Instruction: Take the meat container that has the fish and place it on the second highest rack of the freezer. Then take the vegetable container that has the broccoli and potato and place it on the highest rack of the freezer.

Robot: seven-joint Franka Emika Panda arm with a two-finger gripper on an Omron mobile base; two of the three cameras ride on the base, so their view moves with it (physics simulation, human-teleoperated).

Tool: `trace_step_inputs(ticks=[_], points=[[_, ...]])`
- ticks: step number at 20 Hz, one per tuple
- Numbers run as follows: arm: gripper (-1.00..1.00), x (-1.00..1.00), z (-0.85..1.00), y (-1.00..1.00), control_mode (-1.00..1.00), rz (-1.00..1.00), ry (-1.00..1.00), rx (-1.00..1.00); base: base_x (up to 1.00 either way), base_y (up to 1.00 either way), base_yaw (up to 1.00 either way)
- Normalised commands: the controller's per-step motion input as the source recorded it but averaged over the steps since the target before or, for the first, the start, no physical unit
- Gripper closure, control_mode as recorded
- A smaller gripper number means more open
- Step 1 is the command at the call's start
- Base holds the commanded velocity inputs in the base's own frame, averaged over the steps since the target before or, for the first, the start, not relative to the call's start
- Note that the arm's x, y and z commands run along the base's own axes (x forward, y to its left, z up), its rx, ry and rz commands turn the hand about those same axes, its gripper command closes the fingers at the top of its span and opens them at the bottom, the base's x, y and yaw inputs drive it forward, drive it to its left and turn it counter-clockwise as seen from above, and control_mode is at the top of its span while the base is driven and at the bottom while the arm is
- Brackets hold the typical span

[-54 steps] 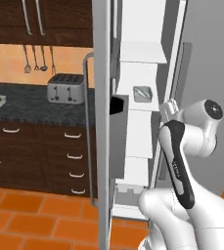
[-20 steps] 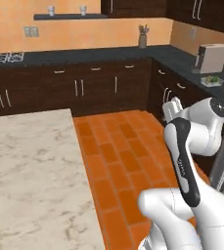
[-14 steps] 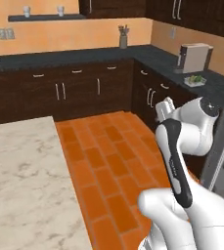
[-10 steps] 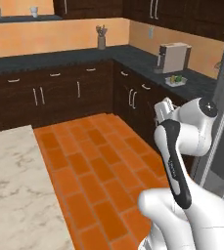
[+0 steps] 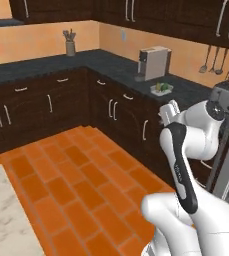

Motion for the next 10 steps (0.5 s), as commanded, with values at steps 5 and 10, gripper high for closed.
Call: trace_step_inputs(ticks=[5,10], points=[[-1.00,0.00,0.00,0.00,1.00,0.00,0.00,0.00,1.00,0.65,-0.20],[-1.00,0.00,0.00,0.00,1.00,0.00,0.00,0.00,1.00,0.16,-0.33]])
